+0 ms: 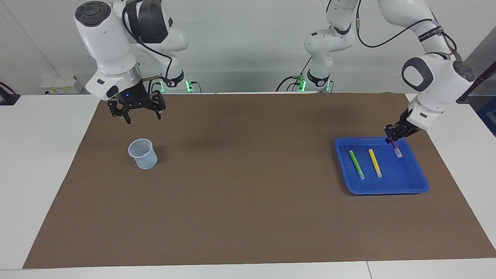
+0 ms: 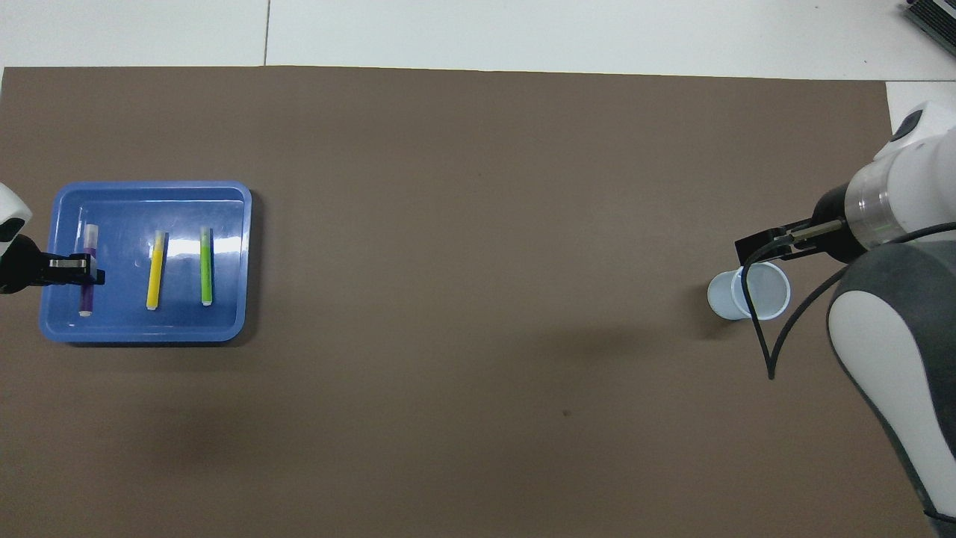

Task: Right arm passes pens to left for tray arrangement
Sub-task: 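Release the purple pen in the tray and raise the left gripper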

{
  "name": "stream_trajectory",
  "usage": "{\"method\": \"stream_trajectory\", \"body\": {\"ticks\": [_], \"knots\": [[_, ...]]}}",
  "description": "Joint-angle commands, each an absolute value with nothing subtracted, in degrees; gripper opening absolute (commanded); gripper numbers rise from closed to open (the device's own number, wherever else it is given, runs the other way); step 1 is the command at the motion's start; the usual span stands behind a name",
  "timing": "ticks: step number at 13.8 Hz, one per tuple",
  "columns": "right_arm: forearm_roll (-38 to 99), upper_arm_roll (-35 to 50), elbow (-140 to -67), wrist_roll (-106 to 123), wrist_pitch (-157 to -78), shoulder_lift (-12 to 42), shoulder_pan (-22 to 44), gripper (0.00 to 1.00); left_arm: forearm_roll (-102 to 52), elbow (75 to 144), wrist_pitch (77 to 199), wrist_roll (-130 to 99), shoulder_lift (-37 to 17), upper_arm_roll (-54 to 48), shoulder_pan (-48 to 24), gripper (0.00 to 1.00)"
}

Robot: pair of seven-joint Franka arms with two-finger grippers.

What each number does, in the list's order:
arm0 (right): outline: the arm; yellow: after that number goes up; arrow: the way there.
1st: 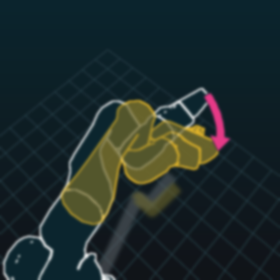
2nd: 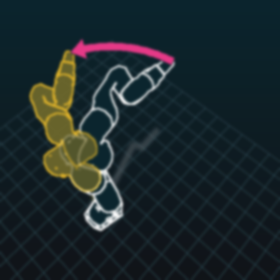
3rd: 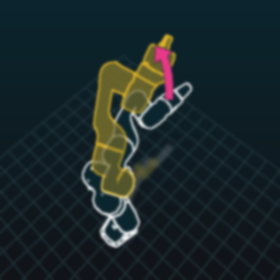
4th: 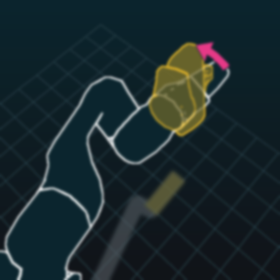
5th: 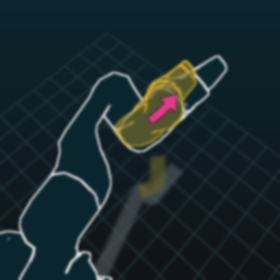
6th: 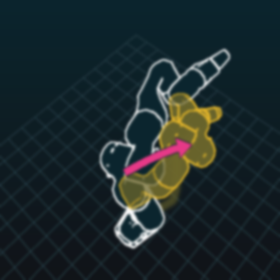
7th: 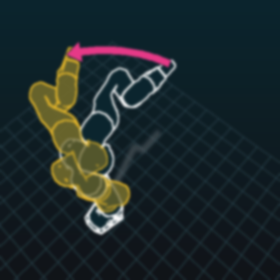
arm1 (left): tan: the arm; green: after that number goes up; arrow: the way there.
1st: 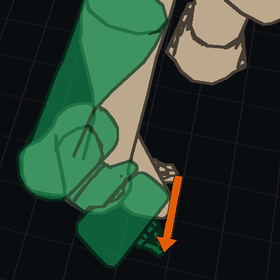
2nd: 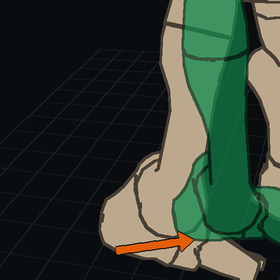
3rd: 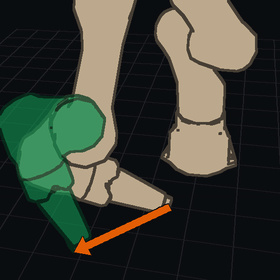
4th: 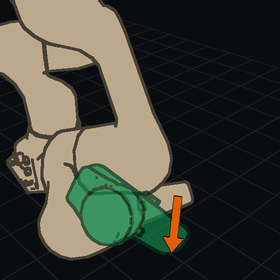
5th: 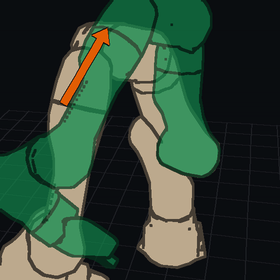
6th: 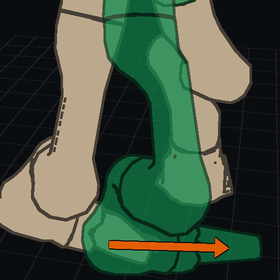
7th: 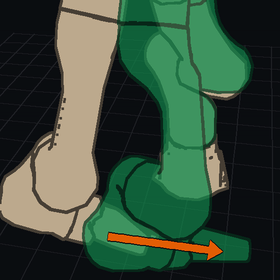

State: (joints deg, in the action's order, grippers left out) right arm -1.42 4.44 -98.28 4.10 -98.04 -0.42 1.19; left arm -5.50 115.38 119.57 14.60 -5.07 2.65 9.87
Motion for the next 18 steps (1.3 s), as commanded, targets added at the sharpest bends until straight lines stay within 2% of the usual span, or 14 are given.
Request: {"method": "stream_trajectory", "body": {"ticks": [1,7,14,17,18], "knots": [[-1.06,4.83,-97.47,5.45,-98.09,0.18,-0.09,1.0,-4.04,115.58,124.26,17.48,-8.34,2.11,11.51,0.0],[4.39,3.43,-98.61,5.1,-98.0,-0.09,-1.49,1.0,-3.96,114.87,132.97,21.88,-15.81,2.11,13.88,0.0],[3.61,3.16,-98.44,4.92,-97.65,-0.09,-0.53,1.0,-3.96,115.75,138.78,21.88,-19.25,2.11,14.06,0.0],[3.34,3.16,-97.39,4.92,-93.71,-0.44,-0.53,1.0,-3.96,115.84,139.66,23.72,-19.51,2.11,13.97,0.0],[3.43,3.16,-95.99,4.92,-91.95,-0.79,-0.44,1.0,-3.96,115.84,140.18,24.25,-19.51,2.11,13.89,0.12]]}}
